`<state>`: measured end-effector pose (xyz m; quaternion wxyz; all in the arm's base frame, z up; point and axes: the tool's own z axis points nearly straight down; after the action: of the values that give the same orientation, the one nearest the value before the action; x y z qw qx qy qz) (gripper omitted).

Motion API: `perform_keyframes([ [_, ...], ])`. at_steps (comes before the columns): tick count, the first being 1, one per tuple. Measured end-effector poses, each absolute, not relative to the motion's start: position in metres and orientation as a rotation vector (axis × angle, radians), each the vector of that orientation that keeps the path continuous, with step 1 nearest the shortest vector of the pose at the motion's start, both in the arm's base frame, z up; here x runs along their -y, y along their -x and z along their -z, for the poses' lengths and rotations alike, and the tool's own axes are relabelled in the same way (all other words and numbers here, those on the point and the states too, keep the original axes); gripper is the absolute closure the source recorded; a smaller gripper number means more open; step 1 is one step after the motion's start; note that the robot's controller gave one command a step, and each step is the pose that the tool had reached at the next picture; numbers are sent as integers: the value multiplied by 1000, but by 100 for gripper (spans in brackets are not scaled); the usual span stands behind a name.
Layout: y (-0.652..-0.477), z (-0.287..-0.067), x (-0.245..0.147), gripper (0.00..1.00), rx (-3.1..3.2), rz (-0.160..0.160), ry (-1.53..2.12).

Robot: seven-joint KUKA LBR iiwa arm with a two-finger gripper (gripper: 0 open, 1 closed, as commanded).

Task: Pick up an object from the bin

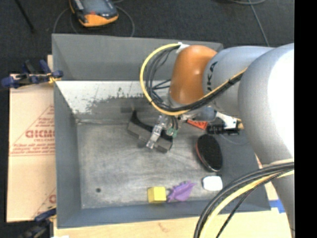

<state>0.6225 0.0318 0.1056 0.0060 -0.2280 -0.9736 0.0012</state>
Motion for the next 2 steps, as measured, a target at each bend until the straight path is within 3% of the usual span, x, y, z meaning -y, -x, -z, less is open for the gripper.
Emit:
perform_keyframes([
  [2,-624,-146,-30,100,3056,-2,717],
])
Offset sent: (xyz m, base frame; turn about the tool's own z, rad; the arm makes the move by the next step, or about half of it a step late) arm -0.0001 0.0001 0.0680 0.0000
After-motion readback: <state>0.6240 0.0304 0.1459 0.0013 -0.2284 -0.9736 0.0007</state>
